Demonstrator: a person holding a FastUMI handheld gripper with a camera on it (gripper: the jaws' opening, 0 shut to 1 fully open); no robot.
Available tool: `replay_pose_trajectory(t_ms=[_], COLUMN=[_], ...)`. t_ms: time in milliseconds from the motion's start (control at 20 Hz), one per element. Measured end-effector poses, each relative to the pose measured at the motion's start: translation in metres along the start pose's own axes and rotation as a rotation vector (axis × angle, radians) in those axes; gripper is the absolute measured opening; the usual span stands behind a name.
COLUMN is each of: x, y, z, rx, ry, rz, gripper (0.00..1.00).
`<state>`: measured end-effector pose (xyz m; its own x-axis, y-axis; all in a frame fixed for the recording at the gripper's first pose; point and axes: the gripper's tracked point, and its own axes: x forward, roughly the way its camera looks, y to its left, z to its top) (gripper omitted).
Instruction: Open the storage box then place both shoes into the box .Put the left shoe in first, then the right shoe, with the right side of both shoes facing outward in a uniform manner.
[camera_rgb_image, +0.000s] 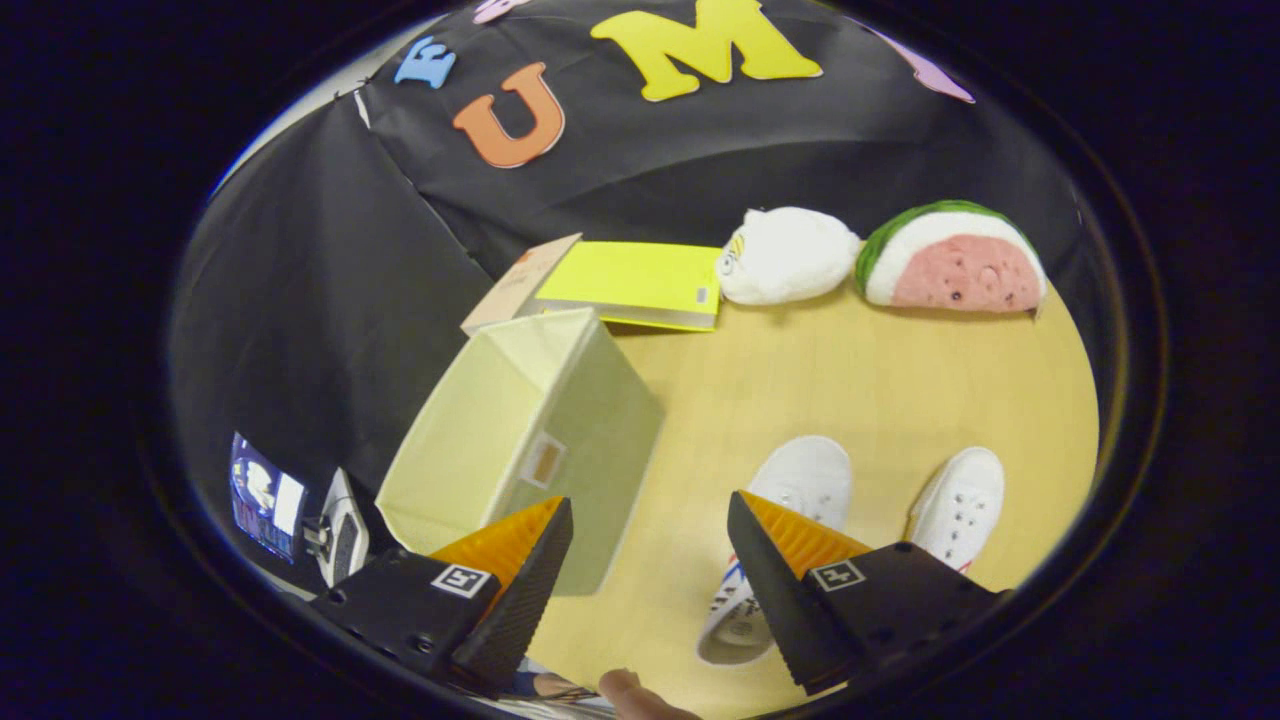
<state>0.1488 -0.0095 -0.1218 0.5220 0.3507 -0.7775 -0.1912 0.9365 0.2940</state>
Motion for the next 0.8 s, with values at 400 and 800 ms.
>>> replay_pose_trajectory(t_ms=[400,800], x=[0.008,0.047], y=[-0.082,-0.089], z=[-0.061,-0.088], rx=[-0.002,0.043], ry=[0.173,0.332], rz=[-0.184,-0.183], gripper=[1.00,0.65])
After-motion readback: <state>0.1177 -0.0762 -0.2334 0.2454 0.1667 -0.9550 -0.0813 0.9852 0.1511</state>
